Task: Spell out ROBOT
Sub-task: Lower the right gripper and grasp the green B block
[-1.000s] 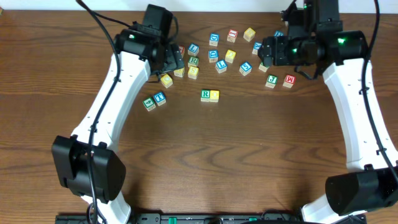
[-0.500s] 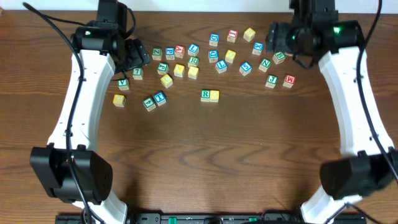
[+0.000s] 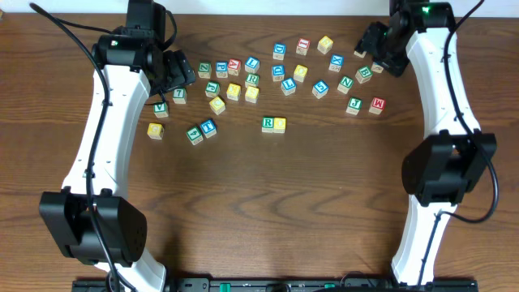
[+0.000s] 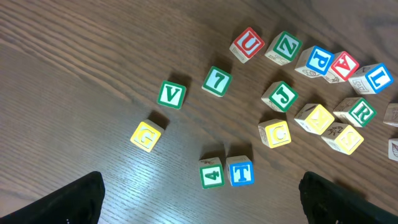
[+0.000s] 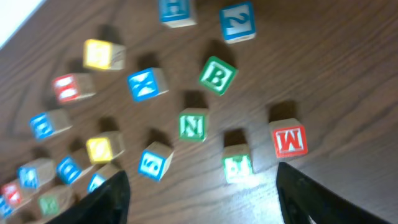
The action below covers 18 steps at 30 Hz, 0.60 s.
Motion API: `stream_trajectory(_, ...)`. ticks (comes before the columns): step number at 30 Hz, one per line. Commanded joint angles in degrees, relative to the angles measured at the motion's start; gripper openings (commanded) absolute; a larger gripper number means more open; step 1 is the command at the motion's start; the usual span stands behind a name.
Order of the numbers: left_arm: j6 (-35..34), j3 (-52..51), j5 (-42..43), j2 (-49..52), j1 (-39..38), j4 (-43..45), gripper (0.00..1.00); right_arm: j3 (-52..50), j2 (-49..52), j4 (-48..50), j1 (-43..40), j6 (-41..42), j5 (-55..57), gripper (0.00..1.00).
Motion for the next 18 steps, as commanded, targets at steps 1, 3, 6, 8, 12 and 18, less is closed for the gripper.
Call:
stream_trajectory(1, 0.5, 0.1, -0.7, -1.0, 0.2, -0.3, 0.99, 1.0, 2.5, 1.3, -0.8, 7.1, 0.8, 0.64)
stream_trajectory(3, 0.5, 0.1, -0.7, -1.1, 0.2, -0.3, 0.99, 1.0, 3.9, 2.8, -0.8, 7.2, 0.8, 0.62)
stream_trajectory(6, 0.5, 0.1, -0.7, -1.1, 0.2, -0.3, 0.99, 1.0, 5.9, 4.9, -0.7, 7.3, 0.8, 0.61)
stream_trajectory(8, 0.5, 0.1, -0.7, -1.0, 0.2, -0.3, 0.99, 1.0, 7.1, 6.1, -0.6, 7.6, 0.9, 0.61)
stream_trajectory(12, 0.5, 0.1, -0.7, -1.0, 0.2, -0.3, 0.99, 1.0, 9.1, 7.5, -0.7, 7.8, 1.0, 0.60)
stream_trajectory(18, 0.5, 0.1, -0.7, -1.0, 0.2, -0.3, 0.99, 1.0, 12.7, 10.4, -0.7, 8.0, 1.1, 0.58)
